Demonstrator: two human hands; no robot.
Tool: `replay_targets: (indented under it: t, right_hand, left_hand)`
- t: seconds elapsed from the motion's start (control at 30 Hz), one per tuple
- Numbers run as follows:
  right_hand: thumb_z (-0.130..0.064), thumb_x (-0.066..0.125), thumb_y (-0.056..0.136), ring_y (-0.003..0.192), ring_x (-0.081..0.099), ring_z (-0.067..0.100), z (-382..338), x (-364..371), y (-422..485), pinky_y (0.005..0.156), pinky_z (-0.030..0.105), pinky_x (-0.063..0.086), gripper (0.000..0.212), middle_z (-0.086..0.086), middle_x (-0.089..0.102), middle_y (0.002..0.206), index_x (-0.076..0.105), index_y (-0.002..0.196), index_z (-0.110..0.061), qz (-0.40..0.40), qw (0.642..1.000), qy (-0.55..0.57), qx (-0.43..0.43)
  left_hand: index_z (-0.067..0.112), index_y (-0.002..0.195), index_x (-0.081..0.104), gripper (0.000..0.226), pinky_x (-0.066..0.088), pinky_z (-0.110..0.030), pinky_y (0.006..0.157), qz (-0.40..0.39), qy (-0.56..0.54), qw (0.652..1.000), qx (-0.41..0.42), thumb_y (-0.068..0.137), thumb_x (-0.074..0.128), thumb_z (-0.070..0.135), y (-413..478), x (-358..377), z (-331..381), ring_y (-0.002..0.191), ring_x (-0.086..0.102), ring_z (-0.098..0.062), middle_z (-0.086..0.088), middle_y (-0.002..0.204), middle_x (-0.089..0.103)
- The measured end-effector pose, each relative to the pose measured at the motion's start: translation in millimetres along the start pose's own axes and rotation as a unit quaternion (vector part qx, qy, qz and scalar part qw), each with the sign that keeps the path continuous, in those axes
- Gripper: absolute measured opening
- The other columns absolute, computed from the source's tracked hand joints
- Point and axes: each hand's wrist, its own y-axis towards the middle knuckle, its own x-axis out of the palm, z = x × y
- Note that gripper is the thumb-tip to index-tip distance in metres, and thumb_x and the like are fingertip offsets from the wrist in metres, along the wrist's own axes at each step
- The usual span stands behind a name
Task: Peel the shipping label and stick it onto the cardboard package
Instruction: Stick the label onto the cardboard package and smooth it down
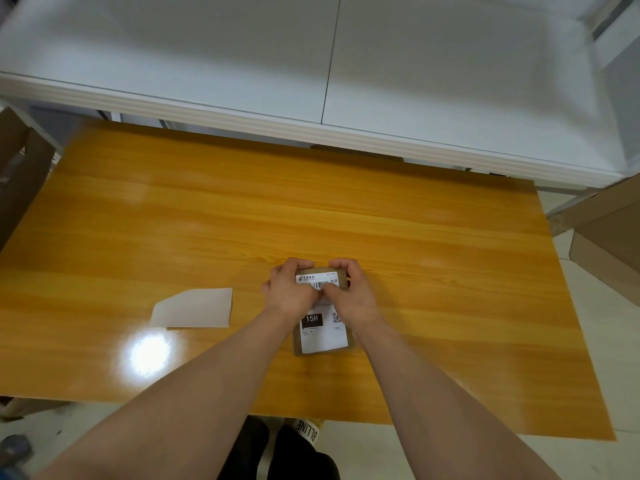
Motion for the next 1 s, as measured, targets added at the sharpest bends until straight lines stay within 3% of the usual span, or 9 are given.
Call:
replay_targets:
  t: [0.17,0.33,0.5,0.6,0.7,0.77,0.8,0.9,1.0]
  right_hand:
    - [-0.016,0.068,0.081,0.092,0.069,0.034,-3.3,5.5,5.2,0.06,0.034,0.055,0.032,0.012,0.06,0.117,0.055,0.089,-0.044,0.03,1.0,0.001,0.001]
    - [-0.018,0.067,0.081,0.08,0.067,0.031,-5.7,9.8,11.8,0.057,0.031,0.049,0.024,0.015,0.063,0.113,0.056,0.084,-0.039,0.051,0.999,0.001,0.012]
    - [-0.02,0.067,0.083,0.078,0.069,0.03,-9.4,10.9,15.1,0.065,0.042,0.057,0.021,0.007,0.066,0.099,0.057,0.081,-0.038,0.057,0.998,0.0,0.017]
    - [-0.016,0.066,0.089,0.076,0.062,0.025,-11.1,7.0,13.5,0.064,0.039,0.052,0.019,0.0,0.063,0.085,0.059,0.084,-0.033,0.048,0.999,0.017,0.018]
    - [-0.023,0.064,0.095,0.086,0.065,0.022,-14.6,-6.5,5.6,0.062,0.028,0.052,0.013,0.001,0.066,0.103,0.064,0.104,-0.033,-0.02,0.996,0.085,0.029]
    - [-0.019,0.068,0.093,0.096,0.064,0.012,-12.3,-19.2,-0.7,0.059,0.016,0.053,0.044,-0.003,0.06,0.12,0.053,0.132,-0.033,-0.079,0.994,0.078,0.022]
    - [-0.015,0.073,0.088,0.107,0.06,0.011,-7.9,-24.6,-2.3,0.066,0.017,0.054,0.062,-0.005,0.054,0.129,0.045,0.141,-0.035,-0.097,0.993,0.071,0.02]
    - [-0.009,0.083,0.069,0.134,0.044,0.016,4.9,-33.1,-9.0,0.095,0.039,0.054,0.1,-0.005,0.041,0.151,0.032,0.148,-0.043,-0.141,0.987,0.065,0.032]
    - [-0.003,0.083,0.064,0.136,0.043,0.018,11.1,-34.0,-14.9,0.1,0.046,0.054,0.11,-0.004,0.04,0.153,0.029,0.147,-0.051,-0.18,0.981,0.061,0.041]
  left_hand:
    - [0.047,0.081,0.061,0.033,0.056,-0.052,0.09,0.023,-0.055,0.996,-0.059,0.06,0.067,0.023,5.4,4.5,1.7,0.115,0.056,-0.036,0.002,0.115,0.061]
    - [0.057,0.077,0.062,0.041,0.057,-0.056,0.089,0.027,-0.102,0.991,-0.077,0.056,0.069,0.022,14.8,10.2,0.1,0.114,0.058,-0.037,0.0,0.106,0.068]
    - [0.042,0.078,0.067,0.026,0.056,-0.055,0.091,0.041,-0.118,0.987,-0.096,0.058,0.069,0.025,15.1,9.8,5.9,0.113,0.059,-0.036,0.001,0.095,0.072]
    - [0.053,0.077,0.065,0.03,0.057,-0.056,0.089,0.039,-0.124,0.987,-0.098,0.059,0.072,0.03,22.2,12.6,-0.8,0.112,0.061,-0.038,-0.004,0.097,0.072]
    - [0.049,0.079,0.067,0.026,0.06,-0.058,0.082,0.04,-0.137,0.985,-0.098,0.059,0.074,0.033,43.4,18.0,-22.8,0.115,0.06,-0.042,-0.009,0.102,0.072]
    - [0.05,0.084,0.067,0.03,0.056,-0.059,0.089,0.036,-0.089,0.993,-0.072,0.058,0.075,0.04,30.0,10.7,-10.5,0.122,0.057,-0.041,-0.004,0.112,0.07]
    - [0.051,0.092,0.066,0.035,0.05,-0.058,0.098,0.027,-0.026,0.999,-0.038,0.061,0.076,0.041,19.6,4.8,-2.2,0.131,0.049,-0.038,0.002,0.124,0.064]
    - [0.046,0.135,0.049,0.068,0.022,-0.05,0.116,-0.01,0.193,0.978,0.079,0.075,0.077,0.034,2.0,-6.0,3.0,0.147,0.019,-0.025,0.008,0.155,0.032]
    - [0.042,0.151,0.029,0.097,0.011,-0.052,0.118,-0.074,0.279,0.947,0.138,0.07,0.082,0.034,-3.5,-11.6,3.2,0.153,0.004,-0.022,0.008,0.164,0.018]
